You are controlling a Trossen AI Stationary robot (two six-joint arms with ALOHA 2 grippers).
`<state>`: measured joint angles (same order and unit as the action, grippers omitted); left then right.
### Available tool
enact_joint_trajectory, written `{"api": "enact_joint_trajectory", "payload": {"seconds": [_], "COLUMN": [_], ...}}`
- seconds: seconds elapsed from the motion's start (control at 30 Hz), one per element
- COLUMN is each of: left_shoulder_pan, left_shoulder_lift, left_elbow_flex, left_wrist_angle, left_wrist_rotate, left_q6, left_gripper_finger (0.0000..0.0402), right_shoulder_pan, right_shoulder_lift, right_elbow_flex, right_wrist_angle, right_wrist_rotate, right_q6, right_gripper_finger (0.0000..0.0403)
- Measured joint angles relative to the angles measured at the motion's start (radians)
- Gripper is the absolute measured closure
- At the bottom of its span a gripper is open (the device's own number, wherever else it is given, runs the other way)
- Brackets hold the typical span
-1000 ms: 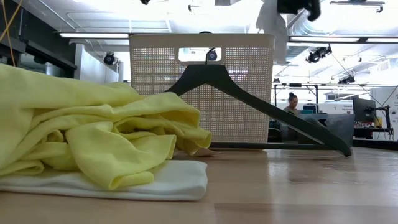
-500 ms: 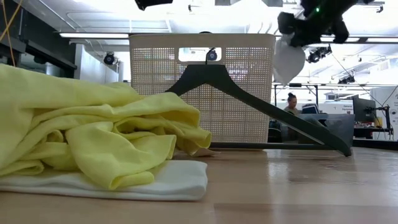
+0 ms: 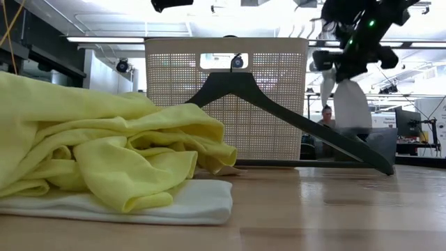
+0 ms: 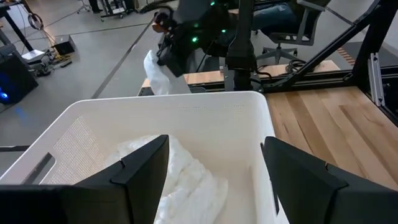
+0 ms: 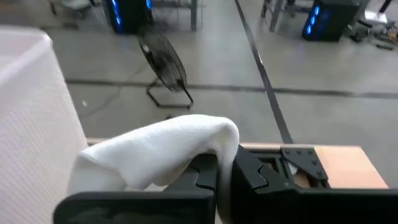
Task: Pick & Place Cloths
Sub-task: Put the white sock into the black bin
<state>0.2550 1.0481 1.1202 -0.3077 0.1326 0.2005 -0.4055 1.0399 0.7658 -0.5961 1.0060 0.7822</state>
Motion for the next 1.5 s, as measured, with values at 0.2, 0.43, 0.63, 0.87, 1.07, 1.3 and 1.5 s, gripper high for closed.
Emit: {"api": "enact_joint_trajectory", "payload": {"seconds": [0.2,0.43,0.63,0.87,1.07,1.3,1.5], "left_shoulder_pan": [0.000,0.000,0.000,0.000,0.000,0.000,0.000], "left_shoulder_lift": [0.000,0.001,0.001,0.001,0.001,0.001,0.001], "left_elbow_flex": [0.000,0.000,0.000,0.000,0.000,0.000,0.000], "left_wrist_angle": [-0.015,-0.029,-0.041,-0.045,-0.048,-0.048,-0.050], "left_wrist_rotate": [0.000,0.000,0.000,0.001,0.001,0.001,0.001], "left_q6": [-0.003,-0.005,-0.007,-0.015,-0.017,-0.022,-0.022], "left_gripper_finger": [0.0142,0.0142,0.0142,0.0142,0.0142,0.0142,0.0142], "right_shoulder_pan": [-0.074,-0.171,-0.231,-0.274,-0.283,-0.283,-0.298], "right_shoulder_lift": [0.085,0.179,0.254,0.344,0.416,0.441,0.441], "right_elbow_flex": [0.000,0.000,0.000,0.000,0.000,0.000,0.000], "right_wrist_angle": [0.001,-0.006,-0.043,-0.131,-0.230,-0.274,-0.256], "right_wrist_rotate": [-0.078,-0.251,-0.347,-0.421,-0.431,-0.455,-0.531], "right_q6": [-0.021,-0.025,-0.022,-0.019,0.014,0.032,-0.020], "right_gripper_finger": [0.0398,0.0398,0.0398,0.0398,0.0398,0.0398,0.0396]}}
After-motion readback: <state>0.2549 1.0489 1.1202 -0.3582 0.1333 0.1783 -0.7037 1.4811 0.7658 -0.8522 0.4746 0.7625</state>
